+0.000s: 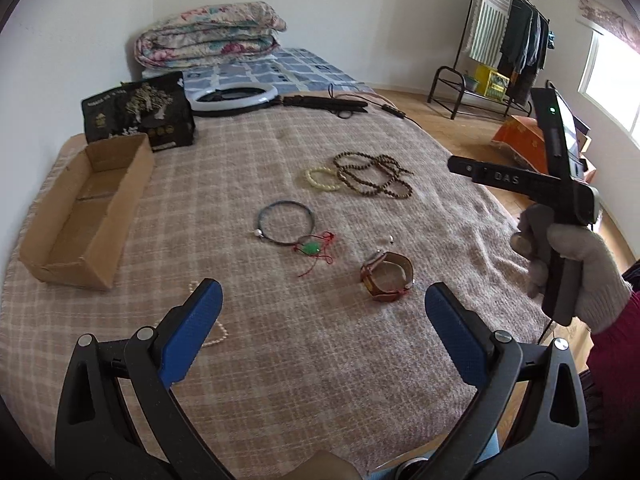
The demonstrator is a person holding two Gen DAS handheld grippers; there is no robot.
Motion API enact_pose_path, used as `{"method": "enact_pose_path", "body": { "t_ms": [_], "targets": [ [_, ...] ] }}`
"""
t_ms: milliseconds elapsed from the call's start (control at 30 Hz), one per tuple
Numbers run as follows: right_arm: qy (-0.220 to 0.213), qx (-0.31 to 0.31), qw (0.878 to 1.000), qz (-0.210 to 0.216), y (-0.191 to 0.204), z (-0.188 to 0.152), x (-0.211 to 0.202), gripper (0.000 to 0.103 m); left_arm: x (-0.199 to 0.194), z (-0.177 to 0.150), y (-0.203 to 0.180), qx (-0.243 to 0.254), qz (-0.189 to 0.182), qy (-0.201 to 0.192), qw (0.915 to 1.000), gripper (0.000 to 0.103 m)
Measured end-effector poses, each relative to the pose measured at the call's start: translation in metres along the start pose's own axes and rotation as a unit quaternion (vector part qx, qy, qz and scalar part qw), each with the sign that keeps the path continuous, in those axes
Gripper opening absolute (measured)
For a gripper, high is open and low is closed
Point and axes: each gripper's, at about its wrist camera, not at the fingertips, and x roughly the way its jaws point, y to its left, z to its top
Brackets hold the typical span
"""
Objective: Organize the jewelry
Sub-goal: 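Close the left gripper on the brown watch while the right gripper grasps the bead necklace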
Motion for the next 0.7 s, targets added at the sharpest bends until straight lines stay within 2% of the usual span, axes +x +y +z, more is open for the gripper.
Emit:
{"method": "enact_pose_path", "body": {
  "t_ms": [67, 233, 367, 500, 567, 700],
  "targets": [
    [0.016, -0.009, 1.000, 0.004, -0.002, 0.003, 0.022, 0.103, 0.015, 0.001, -0.003, 0.001, -0.005, 0.012, 0.9999, 0.098],
    [0.047, -0.025, 0.998, 0.035, 0.003, 0.006, 0.065, 0.103, 0.040, 0.003, -0.008, 0.000, -0.022, 0.028, 0.9994, 0.096],
    [0.067, -0.015, 0.996, 0.061, 0.005, 0.007, 0.094, 0.103, 0.057, 0.002, -0.009, -0.005, -0.031, 0.045, 0.9985, 0.085],
    [0.082, -0.025, 0.994, 0.064, 0.009, 0.009, 0.115, 0.103, 0.073, 0.002, -0.007, -0.020, -0.042, 0.061, 0.9971, 0.084],
    [0.088, -0.037, 0.993, 0.064, 0.013, 0.010, 0.123, 0.103, 0.081, 0.002, -0.007, -0.022, -0.049, 0.068, 0.9963, 0.077],
    [0.097, -0.060, 0.991, 0.076, 0.023, 0.009, 0.132, 0.103, 0.095, 0.003, -0.006, -0.039, -0.066, 0.090, 0.9930, 0.072]
  ]
}}
